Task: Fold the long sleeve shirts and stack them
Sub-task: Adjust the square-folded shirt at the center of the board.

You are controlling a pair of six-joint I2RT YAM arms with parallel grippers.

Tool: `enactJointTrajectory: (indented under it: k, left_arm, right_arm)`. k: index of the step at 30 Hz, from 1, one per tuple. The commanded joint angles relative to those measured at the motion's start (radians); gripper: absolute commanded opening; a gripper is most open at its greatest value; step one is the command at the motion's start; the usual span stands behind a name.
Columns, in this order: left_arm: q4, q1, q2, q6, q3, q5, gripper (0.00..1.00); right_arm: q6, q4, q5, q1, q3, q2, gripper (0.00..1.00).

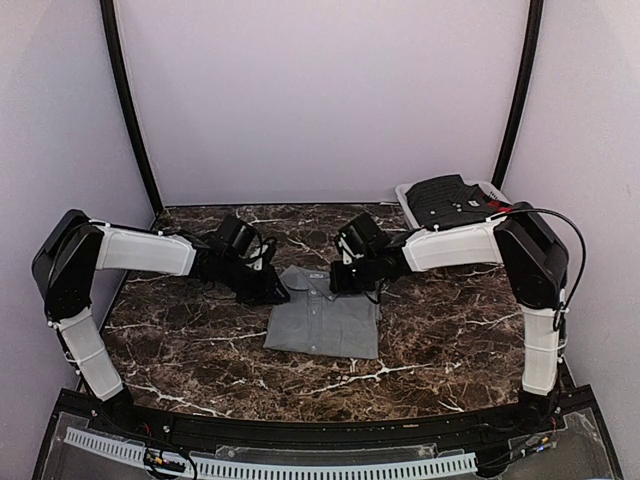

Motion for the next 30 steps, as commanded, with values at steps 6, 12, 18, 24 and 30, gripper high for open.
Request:
enactJointTrajectory:
  k: [6,12,18,24,30]
  left_arm:
    - [0.0,0.003,0.029,-0.035,-0.109,-0.023,0.17]
    - [-0.067,0.003,-0.055,-0.026,-0.113,-0.115,0.22]
    - [-0.093,0.008,-0.07,-0.007,-0.104,-0.129,0.43]
    - [-0.109,0.005,-0.013,0.021,-0.065,-0.116,0.49]
    - [-0.13,-0.018,0.042,0.029,-0.025,-0.118,0.45]
  right_arm:
    - [0.009,0.011,0.01,0.004,-0.044,-0.042,0.05]
    - [0.004,0.009,0.016,0.004,-0.063,-0.095,0.07]
    - [-0.006,0.019,0.059,0.004,-0.095,-0.195,0.23]
    - [-0.026,0.088,0.155,0.004,-0.181,-0.319,0.43]
    - [-0.047,0.203,0.217,0.004,-0.295,-0.473,0.48]
